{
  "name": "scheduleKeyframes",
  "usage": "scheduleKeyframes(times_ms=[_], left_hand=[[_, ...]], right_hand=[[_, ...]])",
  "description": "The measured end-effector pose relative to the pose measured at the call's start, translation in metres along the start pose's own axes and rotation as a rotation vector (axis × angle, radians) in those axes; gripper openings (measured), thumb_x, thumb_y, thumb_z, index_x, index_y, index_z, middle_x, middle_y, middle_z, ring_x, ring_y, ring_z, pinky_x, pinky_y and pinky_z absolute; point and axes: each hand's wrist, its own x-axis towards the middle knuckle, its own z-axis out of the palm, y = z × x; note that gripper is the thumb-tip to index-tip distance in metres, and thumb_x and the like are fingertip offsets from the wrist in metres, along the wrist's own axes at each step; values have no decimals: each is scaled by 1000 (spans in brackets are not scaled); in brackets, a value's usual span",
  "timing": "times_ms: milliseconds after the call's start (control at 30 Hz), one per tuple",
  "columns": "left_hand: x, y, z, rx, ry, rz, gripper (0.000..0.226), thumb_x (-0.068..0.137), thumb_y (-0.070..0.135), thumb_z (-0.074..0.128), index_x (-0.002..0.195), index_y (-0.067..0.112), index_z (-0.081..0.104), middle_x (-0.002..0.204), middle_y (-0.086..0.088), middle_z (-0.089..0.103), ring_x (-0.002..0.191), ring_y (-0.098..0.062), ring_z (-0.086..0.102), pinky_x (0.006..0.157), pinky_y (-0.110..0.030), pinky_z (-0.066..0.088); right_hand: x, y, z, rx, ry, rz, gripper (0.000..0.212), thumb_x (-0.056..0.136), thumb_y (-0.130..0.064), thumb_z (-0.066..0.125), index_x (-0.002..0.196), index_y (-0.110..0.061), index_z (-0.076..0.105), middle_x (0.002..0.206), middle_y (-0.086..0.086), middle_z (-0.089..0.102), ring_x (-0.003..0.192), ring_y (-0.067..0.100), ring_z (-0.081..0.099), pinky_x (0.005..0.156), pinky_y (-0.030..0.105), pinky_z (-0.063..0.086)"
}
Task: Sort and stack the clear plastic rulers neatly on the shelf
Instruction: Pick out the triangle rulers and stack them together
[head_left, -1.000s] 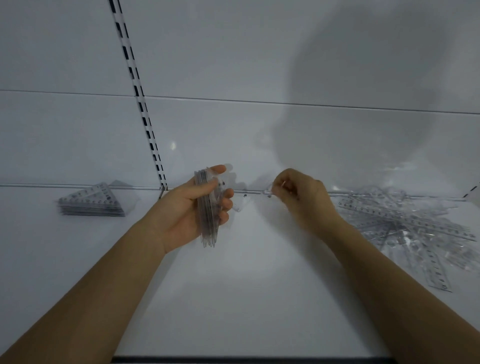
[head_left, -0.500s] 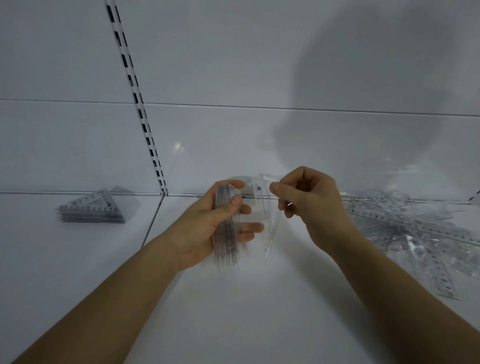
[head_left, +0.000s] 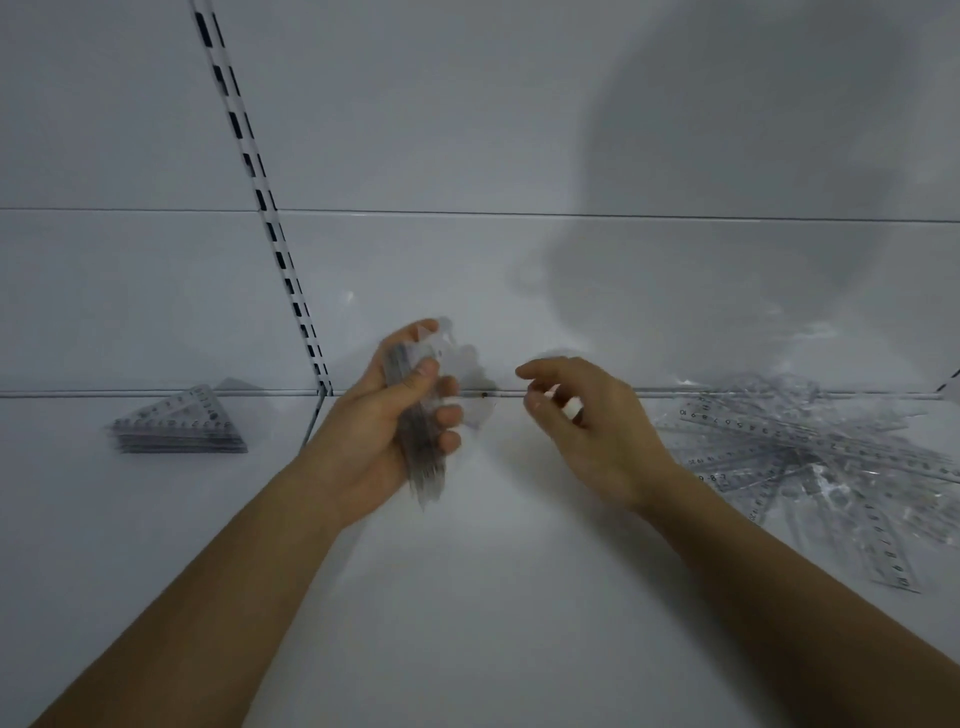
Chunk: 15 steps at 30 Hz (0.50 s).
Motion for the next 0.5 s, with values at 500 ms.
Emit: scheduleKeyframes(times_ms=[500], left_hand=[[-4, 27, -18, -224, 106, 18, 29, 90, 22, 62, 118, 23, 54, 102, -17, 62, 64, -17, 55, 53, -25, 50]], right_hand=[[48, -18, 32, -722, -387, -340, 33, 101, -42, 51, 112, -16, 67, 110, 4, 62, 104, 27, 61, 87, 37, 47]])
